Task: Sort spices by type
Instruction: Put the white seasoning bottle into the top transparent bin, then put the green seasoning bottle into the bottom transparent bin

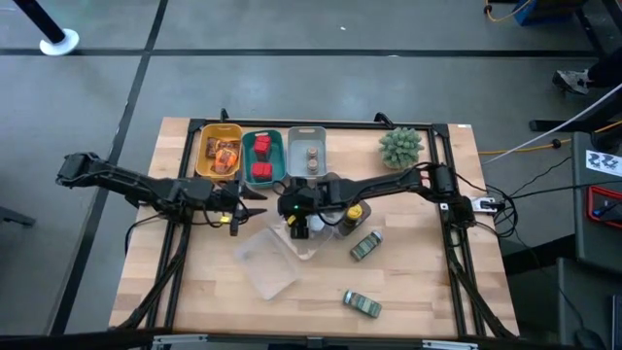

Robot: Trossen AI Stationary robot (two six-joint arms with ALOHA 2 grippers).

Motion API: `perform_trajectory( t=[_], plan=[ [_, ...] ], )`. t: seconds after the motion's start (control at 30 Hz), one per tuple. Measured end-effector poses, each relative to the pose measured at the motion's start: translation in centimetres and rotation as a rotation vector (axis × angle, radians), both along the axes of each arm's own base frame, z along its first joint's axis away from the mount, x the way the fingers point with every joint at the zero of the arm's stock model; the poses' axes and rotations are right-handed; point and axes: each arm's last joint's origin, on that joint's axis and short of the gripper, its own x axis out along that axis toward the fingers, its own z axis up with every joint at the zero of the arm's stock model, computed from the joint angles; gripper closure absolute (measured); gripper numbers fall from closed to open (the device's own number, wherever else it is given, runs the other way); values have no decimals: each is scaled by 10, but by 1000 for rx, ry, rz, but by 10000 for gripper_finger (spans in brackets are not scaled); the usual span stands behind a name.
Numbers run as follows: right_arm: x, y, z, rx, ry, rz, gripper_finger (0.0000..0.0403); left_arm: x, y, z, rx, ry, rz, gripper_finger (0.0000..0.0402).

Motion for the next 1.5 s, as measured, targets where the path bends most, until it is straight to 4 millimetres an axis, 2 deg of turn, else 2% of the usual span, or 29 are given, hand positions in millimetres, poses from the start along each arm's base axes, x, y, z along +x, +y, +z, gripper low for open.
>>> perform_trajectory(
  t=[0.47,0.8,1.0,1.2,1.5],
  plan=[
    [0,0,-1,3,8,0,189,0,0,-1,-5,9,1,247],
    [0,-1,0,21,2,-34,119,0,0,-1,-5,9,1,247],
    [-1,1,0,33,11,-22,103,0,0,-1,-5,9,2,247],
    [-5,1,24,25,116,-21,104,0,0,-1,-5,10,1,247],
    [-10,2,84,49,144,-21,104,0,0,-2,-5,11,1,247]
  ],
)
